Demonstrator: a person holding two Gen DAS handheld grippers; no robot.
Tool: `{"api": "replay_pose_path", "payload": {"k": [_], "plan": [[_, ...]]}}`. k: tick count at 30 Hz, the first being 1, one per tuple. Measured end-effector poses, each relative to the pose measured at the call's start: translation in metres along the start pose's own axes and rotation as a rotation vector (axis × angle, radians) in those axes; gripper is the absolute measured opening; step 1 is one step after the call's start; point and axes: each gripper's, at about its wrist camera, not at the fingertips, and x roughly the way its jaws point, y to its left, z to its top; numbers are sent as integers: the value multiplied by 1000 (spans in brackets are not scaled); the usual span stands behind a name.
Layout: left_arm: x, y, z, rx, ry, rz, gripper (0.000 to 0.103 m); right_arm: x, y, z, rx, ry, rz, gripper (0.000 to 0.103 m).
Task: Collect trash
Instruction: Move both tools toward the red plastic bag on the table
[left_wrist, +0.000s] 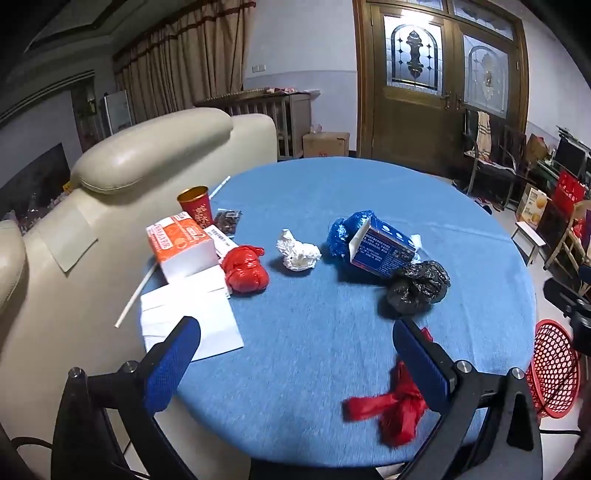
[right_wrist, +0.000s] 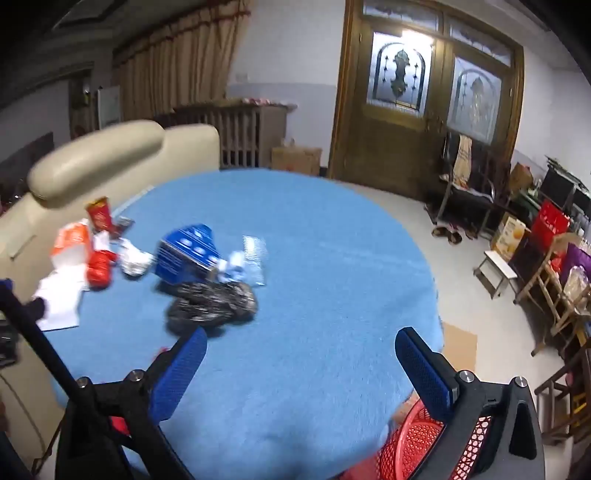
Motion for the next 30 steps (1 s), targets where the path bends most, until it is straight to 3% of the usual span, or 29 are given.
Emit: {"api": "replay_pose_path", "payload": {"k": [9,30], "plan": [[-13,1,-15,8,15,17,103,-41,24,12,-19,-63,-20,103],[-16,-22,-19,79,35,7,103,-47,20,6,-3,-54,-7,103]]}}
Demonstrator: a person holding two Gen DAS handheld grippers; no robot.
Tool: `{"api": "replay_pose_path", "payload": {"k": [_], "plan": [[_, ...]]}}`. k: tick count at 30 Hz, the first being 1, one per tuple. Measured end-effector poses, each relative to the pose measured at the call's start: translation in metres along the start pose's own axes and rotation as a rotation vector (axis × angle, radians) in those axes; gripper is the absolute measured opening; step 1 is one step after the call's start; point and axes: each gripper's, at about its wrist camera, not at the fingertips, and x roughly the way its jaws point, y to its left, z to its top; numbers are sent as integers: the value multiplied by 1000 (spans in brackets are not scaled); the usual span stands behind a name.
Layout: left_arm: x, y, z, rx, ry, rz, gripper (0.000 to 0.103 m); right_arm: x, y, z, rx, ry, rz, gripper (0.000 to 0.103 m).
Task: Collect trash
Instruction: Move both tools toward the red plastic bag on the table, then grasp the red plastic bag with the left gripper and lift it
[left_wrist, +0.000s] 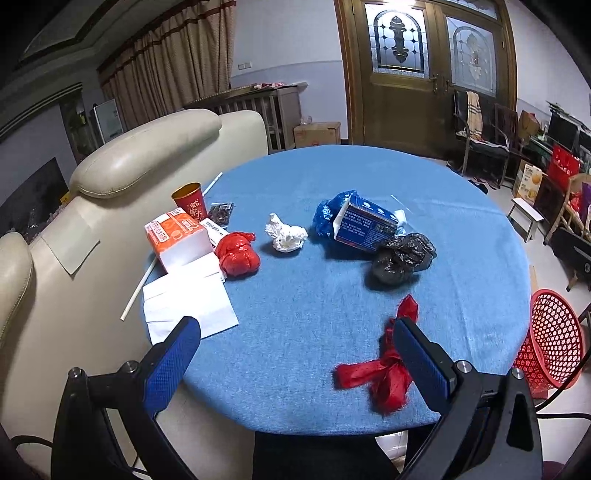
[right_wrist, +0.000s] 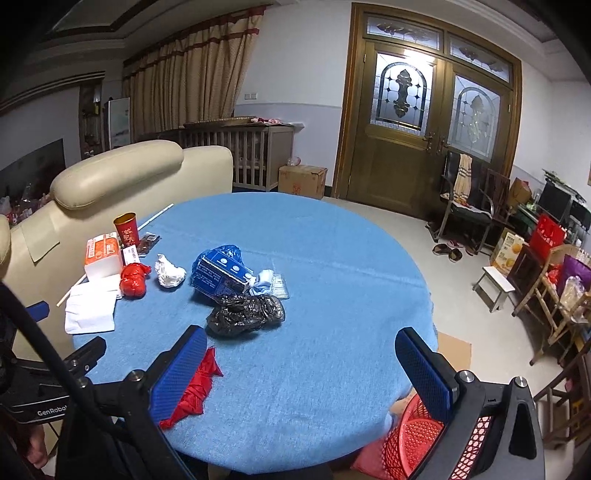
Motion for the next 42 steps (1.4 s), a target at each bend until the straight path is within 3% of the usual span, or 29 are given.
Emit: {"api": "replay_pose_path", "payload": {"k": [42], "plan": [[-8,-7,4,25,-32,7,103,12,-4,-6,22,45,26,103]]}}
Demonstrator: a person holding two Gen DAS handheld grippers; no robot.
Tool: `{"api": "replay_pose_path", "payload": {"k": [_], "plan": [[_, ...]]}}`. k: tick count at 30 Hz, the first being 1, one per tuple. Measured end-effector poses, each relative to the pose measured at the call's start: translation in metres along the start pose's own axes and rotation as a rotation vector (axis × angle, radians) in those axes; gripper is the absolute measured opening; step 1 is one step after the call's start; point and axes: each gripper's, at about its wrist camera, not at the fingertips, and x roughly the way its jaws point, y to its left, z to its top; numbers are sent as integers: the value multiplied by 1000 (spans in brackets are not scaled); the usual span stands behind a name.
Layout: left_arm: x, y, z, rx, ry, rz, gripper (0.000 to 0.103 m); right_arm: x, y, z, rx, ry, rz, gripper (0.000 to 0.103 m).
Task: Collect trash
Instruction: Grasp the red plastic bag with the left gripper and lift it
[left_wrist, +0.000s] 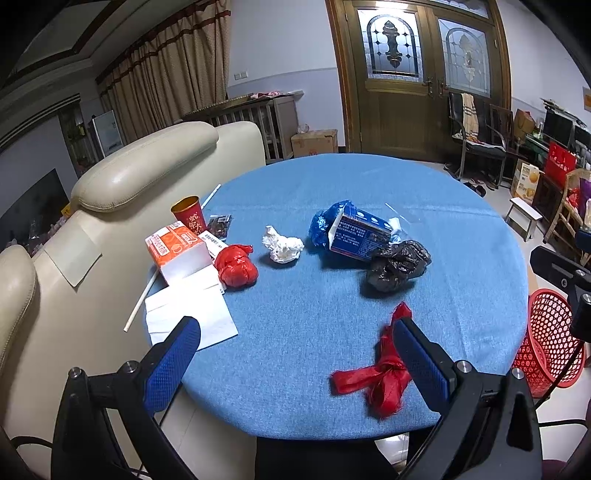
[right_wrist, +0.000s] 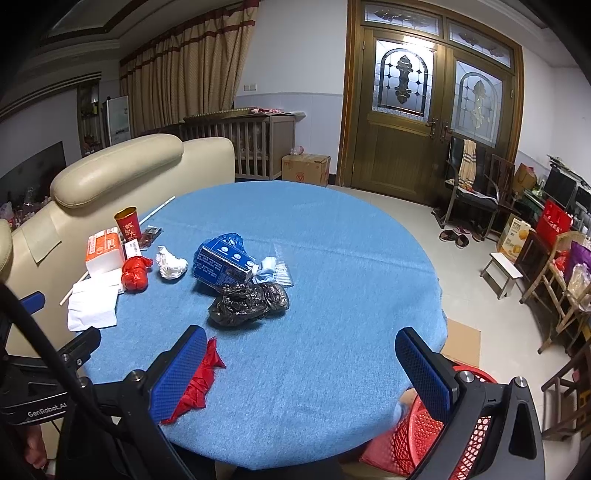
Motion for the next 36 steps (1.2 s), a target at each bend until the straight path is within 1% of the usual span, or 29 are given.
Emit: {"api": "replay_pose_path", "payload": {"k": [5,8,12,14,16,19,21,24,26,27,29,32,33,34,36], "plan": [[7,1,-2,-4,21,-16,103,6,-2,-1,11,19,9,103],[16,2,-5,-14,60,-47,103,13,-4,-2,23,37,23,103],[33,1,-12,-22,127,-116,103,31,-9,-1,61,80,63,103],[40,-5,-15,-7,156,-158,103,41,-12,0,81,97,77,103],[48,-13,-17,18,188,-218,103,52,-16,1,104,118,99,103],[65,-25,-21,34,254,-320,103,72,-24,4,145,151,175,103],[76,-31,-24,37,294,-349,103,88,-29,4,181,188,228,103],[91,-35,-27,27,335,-365,103,117,-34,7,240,250,303,103],[101,-35,-29,14,365,-382,94,134,-33,9,261,279,342,103],[106,-36,-30,12,384,-395,85,142,-32,10,271,291,364,103],[111,-37,-33,13,408,-415,75,159,-30,13,298,319,404,103],[116,-39,-36,11,423,-455,65,179,-24,16,337,351,448,103],[116,-40,-36,13,420,-466,57,184,-21,18,344,356,459,102],[116,-41,-36,16,417,-479,53,188,-18,20,345,360,461,99],[117,-41,-35,16,410,-492,50,192,-16,21,346,366,465,99]]}}
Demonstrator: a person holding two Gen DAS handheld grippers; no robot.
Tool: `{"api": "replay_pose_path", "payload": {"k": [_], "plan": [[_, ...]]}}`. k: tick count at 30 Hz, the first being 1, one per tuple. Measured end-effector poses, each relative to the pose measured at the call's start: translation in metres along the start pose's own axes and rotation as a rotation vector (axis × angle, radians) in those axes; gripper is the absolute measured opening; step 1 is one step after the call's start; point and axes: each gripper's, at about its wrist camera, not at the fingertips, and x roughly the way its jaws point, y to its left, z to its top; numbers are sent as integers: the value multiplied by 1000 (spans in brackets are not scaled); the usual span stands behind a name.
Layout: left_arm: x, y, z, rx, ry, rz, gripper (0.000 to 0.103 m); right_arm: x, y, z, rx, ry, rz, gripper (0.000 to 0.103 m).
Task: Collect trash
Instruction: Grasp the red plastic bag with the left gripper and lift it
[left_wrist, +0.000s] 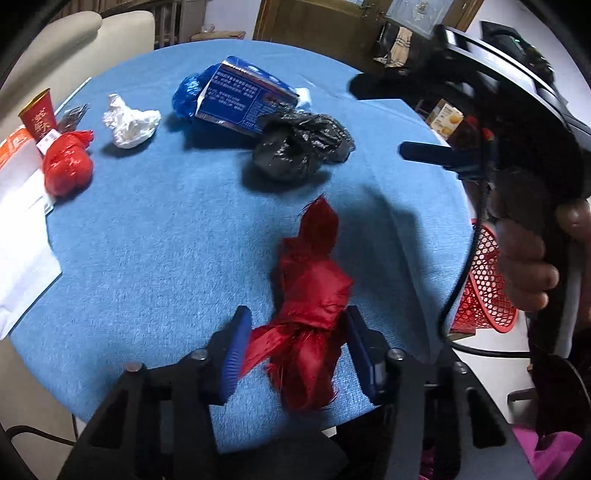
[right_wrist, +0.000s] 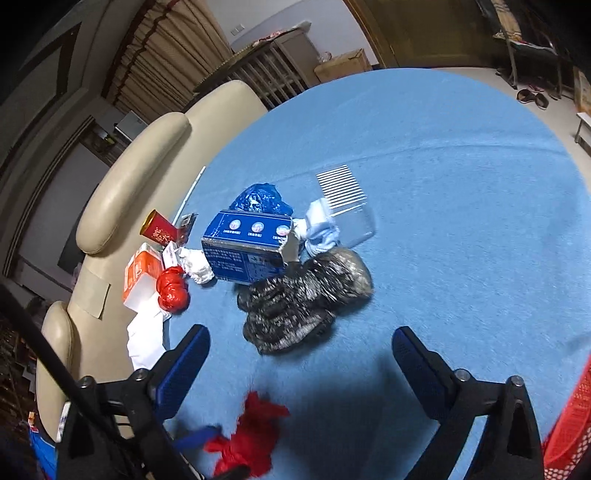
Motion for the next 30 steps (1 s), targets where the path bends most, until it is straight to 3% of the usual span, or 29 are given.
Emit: {"api": "replay_pose_path", "payload": {"k": [4,8,12,19,21,25,30], "plan": [[-2,11,8,-33,-35,-25,42,4,5,0,-5,1,2,99],[-12,26,18,-62,-92,20,34,1,4,-4,-18,-5,-13,99],[-20,35,21,-83,-107,48,34,-1,-5,-8,13,-4,-7,99],[-24,26,12,-90,-92,23,34,-9,-7,-19,3,-22,-28,99],[-24,18,9,-77,-98,13,38,-11,-6,-21,-5,-29,-37,99],[-27,3,8,-30,-114,-14,58,-19,-8,-24,-13,-47,-45,99],[-15,-4,10,-14,-84,-16,60,-25,-10,-26,-4,-60,-39,99]]}}
